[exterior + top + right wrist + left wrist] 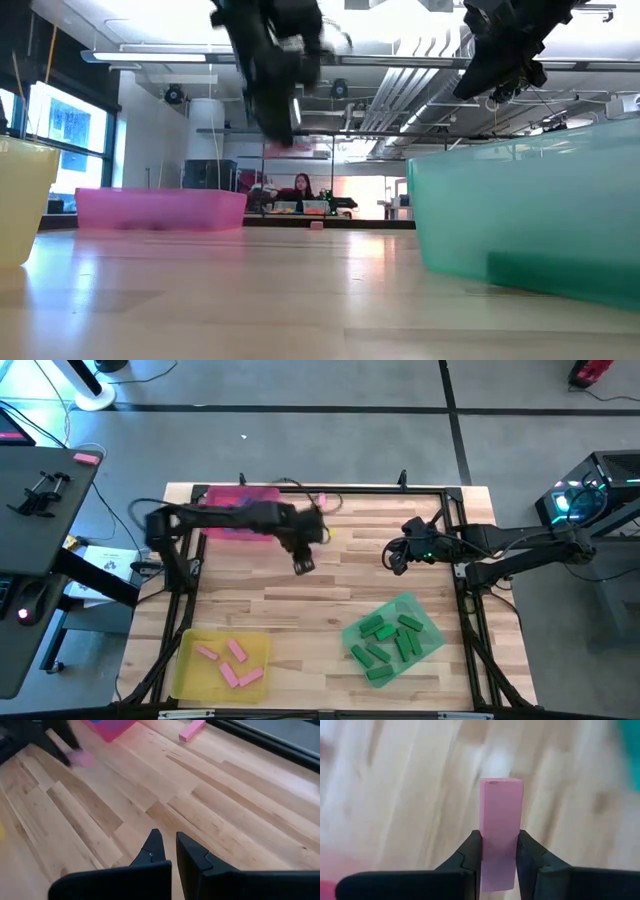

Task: Sort blocks
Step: Put the pink block into the yellow bin

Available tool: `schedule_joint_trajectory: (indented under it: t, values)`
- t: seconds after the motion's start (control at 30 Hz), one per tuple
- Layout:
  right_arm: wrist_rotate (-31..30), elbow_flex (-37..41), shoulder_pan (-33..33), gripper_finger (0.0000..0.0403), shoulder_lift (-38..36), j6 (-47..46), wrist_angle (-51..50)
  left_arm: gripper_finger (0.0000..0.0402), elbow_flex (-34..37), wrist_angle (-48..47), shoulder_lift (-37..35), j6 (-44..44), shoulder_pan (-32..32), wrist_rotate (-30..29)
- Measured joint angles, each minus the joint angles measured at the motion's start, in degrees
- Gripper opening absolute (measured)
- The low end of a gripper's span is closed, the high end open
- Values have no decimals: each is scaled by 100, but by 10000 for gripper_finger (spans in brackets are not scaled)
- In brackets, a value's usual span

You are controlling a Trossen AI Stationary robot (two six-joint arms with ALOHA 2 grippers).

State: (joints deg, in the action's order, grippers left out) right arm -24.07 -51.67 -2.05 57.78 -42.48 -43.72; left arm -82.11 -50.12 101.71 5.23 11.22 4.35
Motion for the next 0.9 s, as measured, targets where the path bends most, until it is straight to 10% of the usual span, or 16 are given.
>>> schedule_joint_trajectory:
  t: [0.33, 0.5, 0.9]
  values:
    - [25, -1, 556, 0, 0, 1130, 662, 50, -12, -1490, -1709, 238, -760, 567]
    - [186, 0, 861, 0, 0, 1615, 897, 50, -4, -2677, -1796, 1583, -1949, 930]
    - [670, -1, 1109, 0, 1, 2222, 883, 61, 446, -1717, -1711, 5042, -4567, 1206]
